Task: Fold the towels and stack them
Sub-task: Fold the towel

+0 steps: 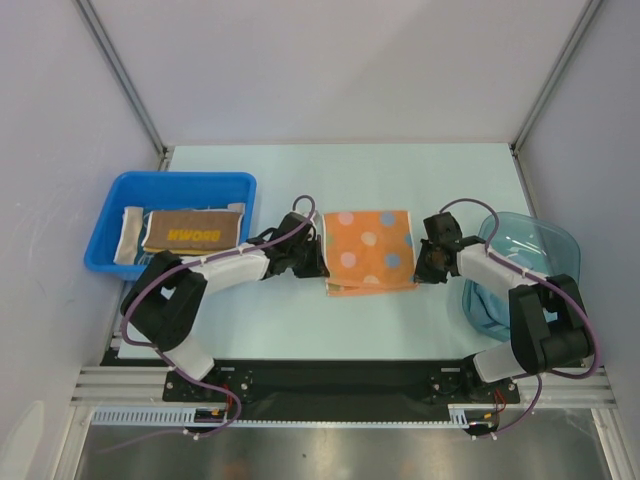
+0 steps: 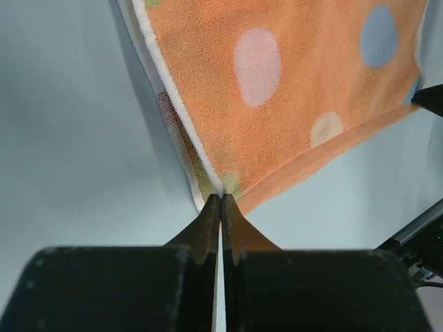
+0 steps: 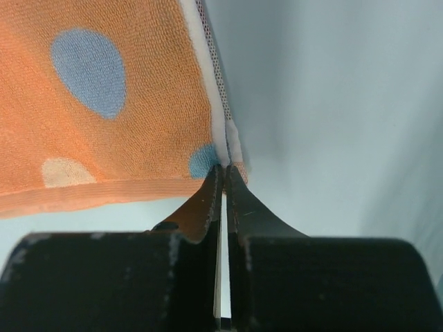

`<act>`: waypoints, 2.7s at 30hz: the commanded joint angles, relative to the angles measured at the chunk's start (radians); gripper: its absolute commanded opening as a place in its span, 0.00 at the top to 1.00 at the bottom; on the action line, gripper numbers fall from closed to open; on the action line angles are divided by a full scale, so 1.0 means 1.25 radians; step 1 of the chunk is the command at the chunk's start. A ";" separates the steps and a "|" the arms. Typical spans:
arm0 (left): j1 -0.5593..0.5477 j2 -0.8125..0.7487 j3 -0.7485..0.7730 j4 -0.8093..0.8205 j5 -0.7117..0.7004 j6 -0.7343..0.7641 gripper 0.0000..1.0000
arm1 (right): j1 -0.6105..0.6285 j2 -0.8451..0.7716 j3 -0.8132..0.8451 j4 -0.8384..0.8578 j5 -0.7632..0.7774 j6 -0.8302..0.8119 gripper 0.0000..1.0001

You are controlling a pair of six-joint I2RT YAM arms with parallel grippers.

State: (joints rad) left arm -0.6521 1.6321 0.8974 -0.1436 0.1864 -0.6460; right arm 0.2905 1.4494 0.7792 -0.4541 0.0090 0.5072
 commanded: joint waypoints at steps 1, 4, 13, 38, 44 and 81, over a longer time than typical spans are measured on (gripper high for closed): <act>-0.006 -0.027 0.016 -0.015 -0.005 0.000 1.00 | 0.000 -0.001 0.023 0.000 0.001 -0.011 1.00; -0.006 -0.027 0.015 -0.015 -0.003 0.004 1.00 | 0.001 0.003 0.028 -0.001 0.001 -0.013 1.00; -0.015 -0.069 0.043 -0.047 0.001 -0.016 1.00 | -0.003 -0.018 0.091 -0.059 0.003 -0.034 1.00; -0.094 -0.009 -0.097 0.056 -0.079 -0.075 1.00 | -0.043 -0.010 -0.022 0.012 -0.045 -0.067 1.00; -0.093 0.006 -0.090 0.040 -0.093 -0.064 1.00 | -0.046 -0.033 -0.044 0.002 -0.024 -0.071 1.00; 0.115 0.368 0.520 -0.113 -0.062 0.237 0.63 | -0.019 0.103 0.003 0.139 -0.091 -0.050 0.72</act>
State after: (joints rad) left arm -0.5407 2.0544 1.4384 -0.2760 0.1188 -0.3973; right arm 0.2638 1.5948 0.8455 -0.3294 -0.1230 0.4324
